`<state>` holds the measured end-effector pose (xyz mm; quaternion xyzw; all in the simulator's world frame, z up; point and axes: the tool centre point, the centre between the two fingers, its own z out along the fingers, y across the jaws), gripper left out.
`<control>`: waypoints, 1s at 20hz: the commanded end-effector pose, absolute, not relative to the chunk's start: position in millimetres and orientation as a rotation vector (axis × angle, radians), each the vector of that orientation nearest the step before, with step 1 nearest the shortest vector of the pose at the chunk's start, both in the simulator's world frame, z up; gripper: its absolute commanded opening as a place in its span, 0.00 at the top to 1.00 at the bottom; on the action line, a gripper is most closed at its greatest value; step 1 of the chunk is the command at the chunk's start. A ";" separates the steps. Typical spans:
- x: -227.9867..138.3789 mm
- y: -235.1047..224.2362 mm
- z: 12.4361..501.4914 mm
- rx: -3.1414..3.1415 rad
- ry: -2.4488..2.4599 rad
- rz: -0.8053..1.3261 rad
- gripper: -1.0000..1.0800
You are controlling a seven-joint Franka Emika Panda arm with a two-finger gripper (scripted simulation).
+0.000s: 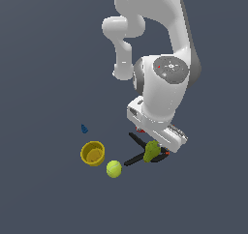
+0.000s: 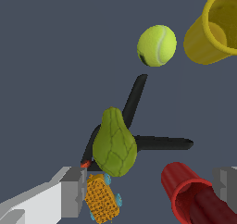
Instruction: Pick up a designated object from a clutter of objects.
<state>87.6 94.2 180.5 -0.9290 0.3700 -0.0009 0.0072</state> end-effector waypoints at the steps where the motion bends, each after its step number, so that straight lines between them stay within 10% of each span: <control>1: 91.0 99.4 168.9 -2.875 1.238 -0.002 0.04; 20: 99.1 116.6 129.2 -2.765 1.492 0.001 0.04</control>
